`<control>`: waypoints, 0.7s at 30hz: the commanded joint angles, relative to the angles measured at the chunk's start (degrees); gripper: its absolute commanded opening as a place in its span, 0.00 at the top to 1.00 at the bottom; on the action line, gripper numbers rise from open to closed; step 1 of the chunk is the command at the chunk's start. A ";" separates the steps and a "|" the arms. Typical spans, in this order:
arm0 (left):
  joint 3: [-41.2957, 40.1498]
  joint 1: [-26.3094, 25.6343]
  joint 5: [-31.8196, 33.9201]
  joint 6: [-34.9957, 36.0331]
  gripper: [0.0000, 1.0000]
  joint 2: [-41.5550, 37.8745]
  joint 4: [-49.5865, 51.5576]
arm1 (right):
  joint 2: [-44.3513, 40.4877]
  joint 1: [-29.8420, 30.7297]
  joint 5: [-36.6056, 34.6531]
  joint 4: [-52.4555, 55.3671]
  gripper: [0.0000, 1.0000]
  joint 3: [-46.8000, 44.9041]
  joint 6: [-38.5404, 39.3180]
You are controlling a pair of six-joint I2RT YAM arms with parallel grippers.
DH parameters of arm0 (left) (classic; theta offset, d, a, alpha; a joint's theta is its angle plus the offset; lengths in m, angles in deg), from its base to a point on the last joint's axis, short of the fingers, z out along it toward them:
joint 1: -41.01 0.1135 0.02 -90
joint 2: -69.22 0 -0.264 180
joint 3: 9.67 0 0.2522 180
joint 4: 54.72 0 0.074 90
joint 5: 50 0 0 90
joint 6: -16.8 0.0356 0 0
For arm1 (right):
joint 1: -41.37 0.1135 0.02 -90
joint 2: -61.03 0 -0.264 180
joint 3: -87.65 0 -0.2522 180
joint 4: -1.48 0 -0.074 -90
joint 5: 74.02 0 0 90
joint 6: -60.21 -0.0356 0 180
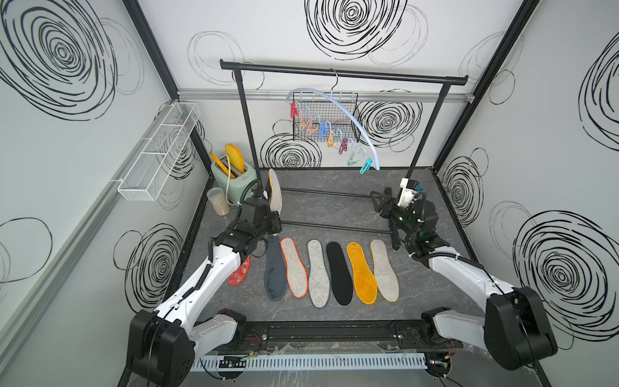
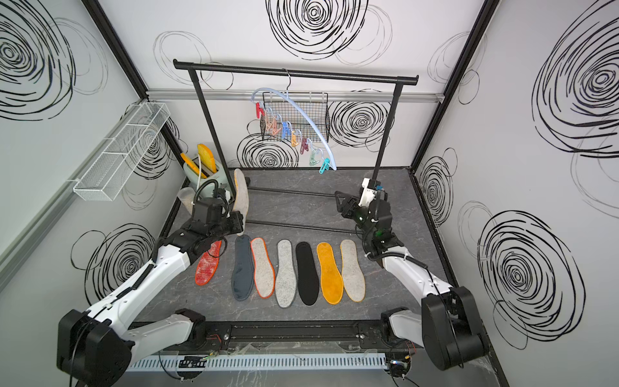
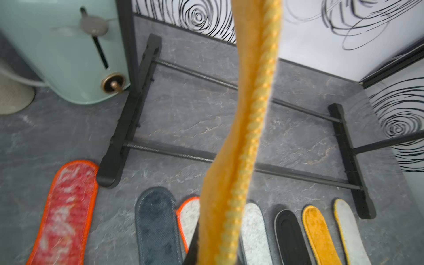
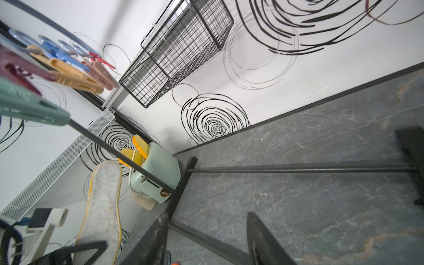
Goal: Take the shoe insoles off the hanger
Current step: Place the insole at the center of the board.
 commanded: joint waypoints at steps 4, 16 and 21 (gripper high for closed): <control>-2.02 -0.39 7.62 -3.34 1.00 0.37 14.31 | -8.14 0.75 -0.02 1.27 0.42 -5.13 2.44; -1.36 -4.22 22.34 -9.64 1.00 9.68 23.42 | -17.04 -0.38 -0.89 3.99 0.40 -9.84 4.60; -2.63 -5.25 26.24 -11.33 0.98 12.79 21.82 | -19.58 -1.57 -0.02 4.60 0.39 -11.18 4.42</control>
